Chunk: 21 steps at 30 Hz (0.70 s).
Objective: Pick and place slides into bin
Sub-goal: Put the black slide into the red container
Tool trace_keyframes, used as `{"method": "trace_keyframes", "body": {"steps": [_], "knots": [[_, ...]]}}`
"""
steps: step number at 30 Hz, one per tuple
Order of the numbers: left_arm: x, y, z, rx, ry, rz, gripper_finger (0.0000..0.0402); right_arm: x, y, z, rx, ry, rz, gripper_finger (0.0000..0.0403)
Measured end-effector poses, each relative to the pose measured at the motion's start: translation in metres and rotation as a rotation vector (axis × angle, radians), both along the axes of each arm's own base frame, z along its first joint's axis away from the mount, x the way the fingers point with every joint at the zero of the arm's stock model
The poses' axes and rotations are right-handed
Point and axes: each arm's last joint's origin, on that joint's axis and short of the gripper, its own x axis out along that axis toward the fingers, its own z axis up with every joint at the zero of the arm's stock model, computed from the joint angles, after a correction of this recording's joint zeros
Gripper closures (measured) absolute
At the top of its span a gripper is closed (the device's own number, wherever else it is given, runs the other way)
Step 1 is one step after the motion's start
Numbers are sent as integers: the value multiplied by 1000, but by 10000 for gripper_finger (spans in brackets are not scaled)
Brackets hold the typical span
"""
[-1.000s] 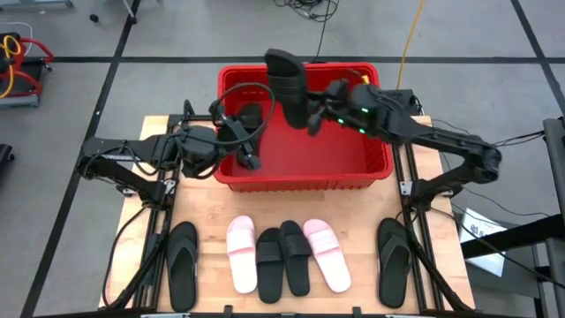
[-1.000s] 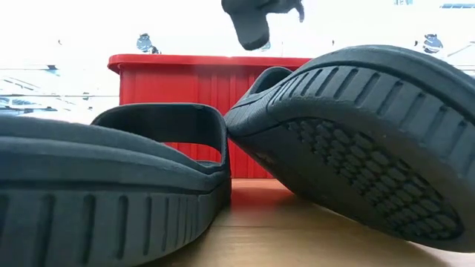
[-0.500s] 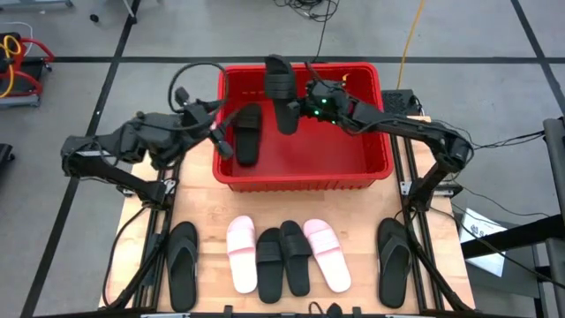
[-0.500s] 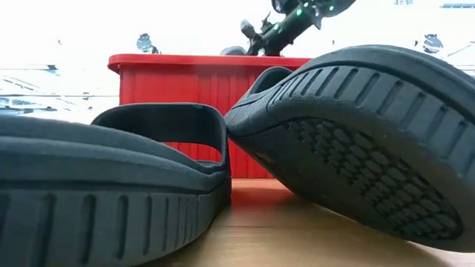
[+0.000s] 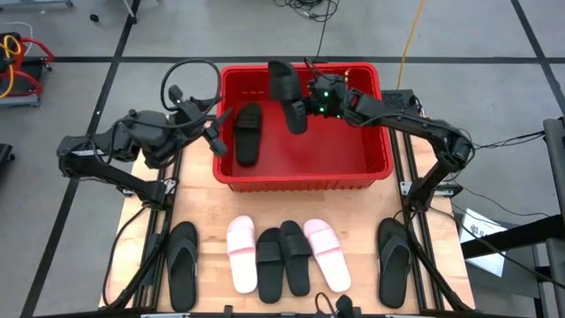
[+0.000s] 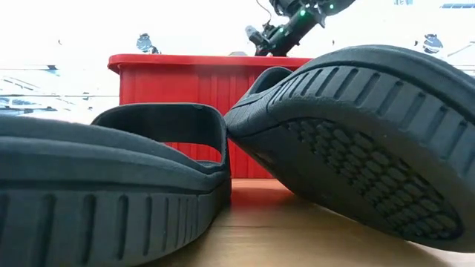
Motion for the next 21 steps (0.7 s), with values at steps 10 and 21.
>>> {"method": "trace_keyframes", "body": {"steps": [10, 21], "knots": [[1, 11, 1, -55, -69, 61, 243, -9, -3, 58, -130, 21, 41, 326], [0, 20, 1, -75, -94, 107, 243, 10, 0, 4, 41, 83, 34, 326]]}}
